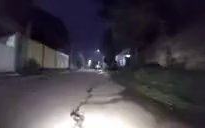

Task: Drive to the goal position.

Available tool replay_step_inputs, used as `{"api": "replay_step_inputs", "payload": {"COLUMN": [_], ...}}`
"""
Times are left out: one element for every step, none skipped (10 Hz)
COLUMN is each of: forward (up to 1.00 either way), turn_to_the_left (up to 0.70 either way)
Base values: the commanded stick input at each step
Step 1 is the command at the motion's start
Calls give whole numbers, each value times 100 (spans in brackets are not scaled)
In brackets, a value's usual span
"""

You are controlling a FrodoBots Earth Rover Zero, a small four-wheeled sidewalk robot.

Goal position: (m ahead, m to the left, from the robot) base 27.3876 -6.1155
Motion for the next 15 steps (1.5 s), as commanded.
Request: {"api": "replay_step_inputs", "payload": {"forward": [50,50,50,50,50,50,50,50,50,50,50,50,50,50,50], "turn_to_the_left": [0,0,0,0,0,0,0,0,0,0,0,0,0,0,0]}}
